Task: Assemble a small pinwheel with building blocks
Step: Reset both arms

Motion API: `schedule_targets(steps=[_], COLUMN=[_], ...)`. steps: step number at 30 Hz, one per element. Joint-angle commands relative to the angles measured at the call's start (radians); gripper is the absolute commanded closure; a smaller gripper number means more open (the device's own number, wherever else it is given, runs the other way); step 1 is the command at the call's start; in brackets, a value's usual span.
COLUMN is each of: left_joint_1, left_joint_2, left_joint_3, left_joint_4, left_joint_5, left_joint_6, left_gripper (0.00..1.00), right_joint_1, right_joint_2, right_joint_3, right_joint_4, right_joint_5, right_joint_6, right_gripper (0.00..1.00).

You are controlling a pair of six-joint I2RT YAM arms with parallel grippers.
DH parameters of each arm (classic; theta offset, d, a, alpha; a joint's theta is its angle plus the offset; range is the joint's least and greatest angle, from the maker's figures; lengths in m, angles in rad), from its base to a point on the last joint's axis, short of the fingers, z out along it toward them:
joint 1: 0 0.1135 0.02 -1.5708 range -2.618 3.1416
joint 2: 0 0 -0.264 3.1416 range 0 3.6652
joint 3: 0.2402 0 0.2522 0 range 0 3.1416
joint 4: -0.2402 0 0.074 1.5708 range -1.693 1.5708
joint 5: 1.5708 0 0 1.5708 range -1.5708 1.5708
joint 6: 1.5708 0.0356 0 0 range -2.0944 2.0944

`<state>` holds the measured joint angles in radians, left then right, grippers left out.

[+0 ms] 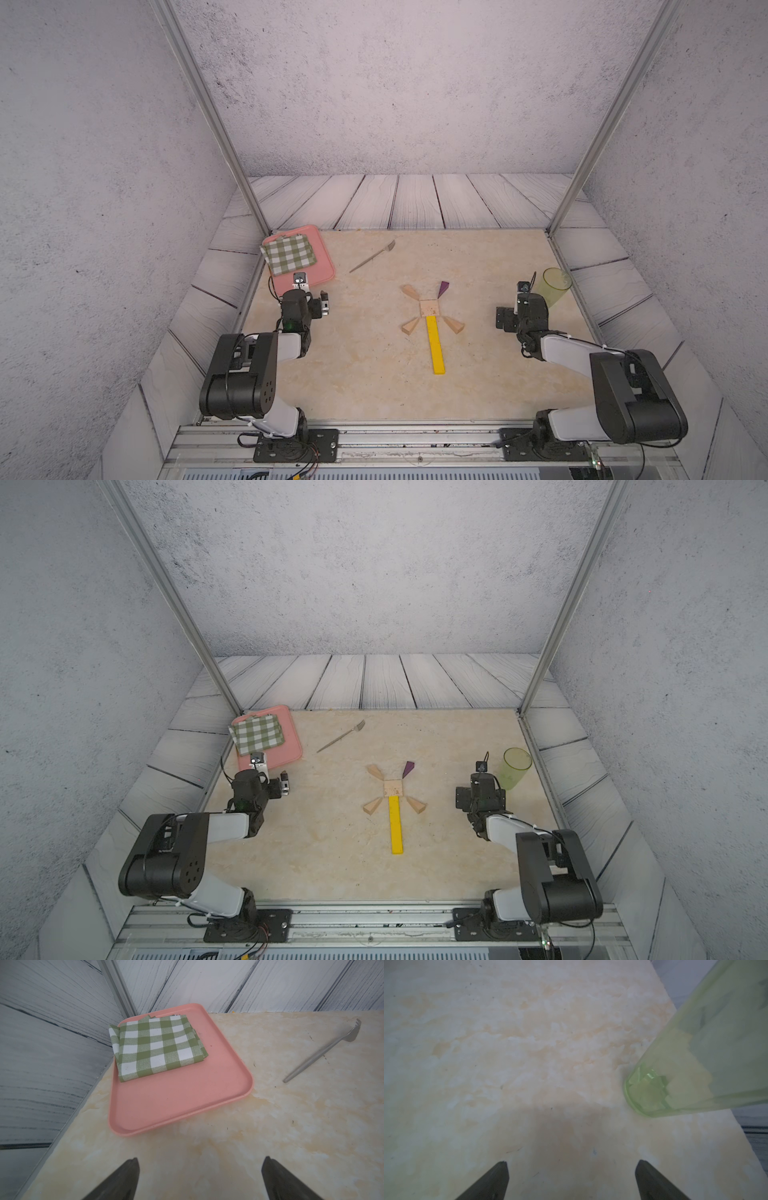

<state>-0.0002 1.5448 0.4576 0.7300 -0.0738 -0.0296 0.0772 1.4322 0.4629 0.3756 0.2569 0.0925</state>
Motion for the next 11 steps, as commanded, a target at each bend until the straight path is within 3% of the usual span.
schedule_targets(steps=[1, 2, 5, 11], left_joint_1=[0.004, 0.004, 0.004, 0.003], left_joint_2=[-0.017, -0.015, -0.015, -0.013], left_joint_3=[0.015, 0.015, 0.015, 0.023], left_joint_4=[0.0, 0.0, 0.002, -0.01], left_joint_5=[0.006, 0.006, 0.006, 0.008], left_joint_6=[0.004, 0.003, 0.003, 0.003], left_gripper=[0.02, 0.02, 0.02, 0.02], right_joint_1=[-0.042, -0.044, -0.047, -0.047], right_joint_2=[0.125, 0.139, 0.104, 0.107], right_joint_3=[-0.009, -0.032, -0.005, -0.006], right_joint_4=[0.389, 0.472, 0.352, 0.355], right_joint_5=[-0.072, -0.078, -0.082, -0.081], right_joint_6=[-0.022, -0.03, -0.019, -0.021], right_gripper=[0.01, 0.01, 0.01, 0.01])
